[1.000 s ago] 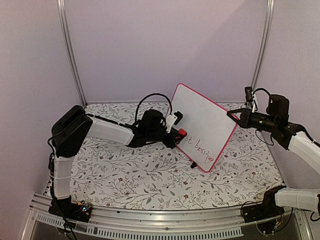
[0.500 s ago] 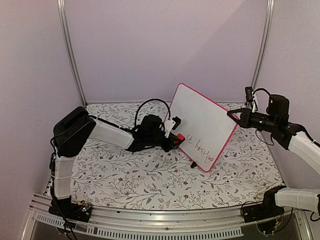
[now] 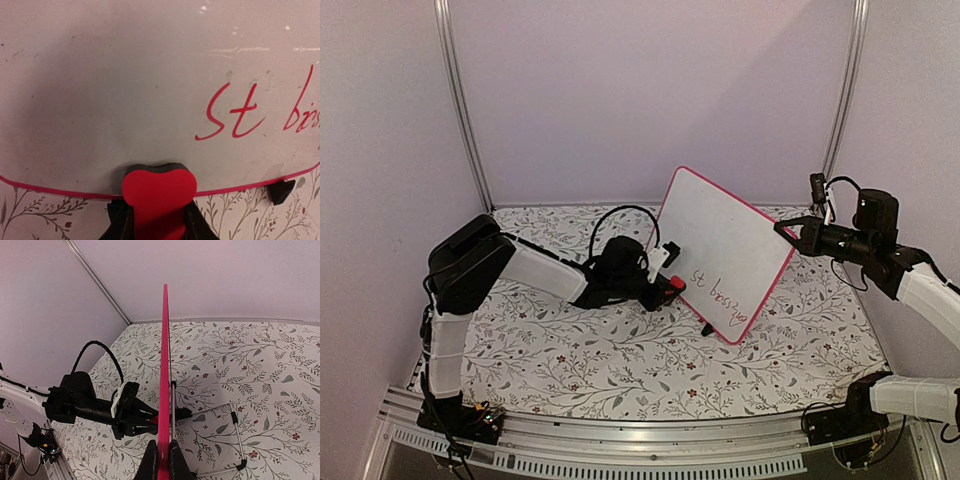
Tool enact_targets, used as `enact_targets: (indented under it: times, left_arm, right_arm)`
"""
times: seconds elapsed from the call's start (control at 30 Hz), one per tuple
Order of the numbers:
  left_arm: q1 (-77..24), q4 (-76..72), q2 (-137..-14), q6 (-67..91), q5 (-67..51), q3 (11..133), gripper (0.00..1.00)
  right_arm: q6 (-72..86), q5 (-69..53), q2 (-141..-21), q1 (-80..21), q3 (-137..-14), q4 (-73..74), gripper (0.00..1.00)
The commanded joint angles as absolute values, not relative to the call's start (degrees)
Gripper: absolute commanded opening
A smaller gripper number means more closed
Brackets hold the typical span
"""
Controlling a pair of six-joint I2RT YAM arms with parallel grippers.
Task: Erase the whiteboard
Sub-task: Erase the center of the whiteboard.
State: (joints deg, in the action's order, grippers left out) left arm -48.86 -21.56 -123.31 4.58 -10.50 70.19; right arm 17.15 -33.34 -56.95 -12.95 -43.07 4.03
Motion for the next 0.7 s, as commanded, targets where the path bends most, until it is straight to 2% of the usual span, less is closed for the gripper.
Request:
enact_targets:
  times: [0.0, 0.67]
  left_arm:
    - [-51.53, -19.41, -122.15, 3.39, -10.48, 71.19, 0.00]
    - [-52.12, -17.23, -120.69, 1.16, -9.52, 76.58, 0.00]
  right_arm:
    - [14.52, -40.68, -57.31, -14.55, -41.04, 9.05, 0.00]
    - [14.59, -40.85, -57.57, -14.57, -41.22, 9.10, 0.00]
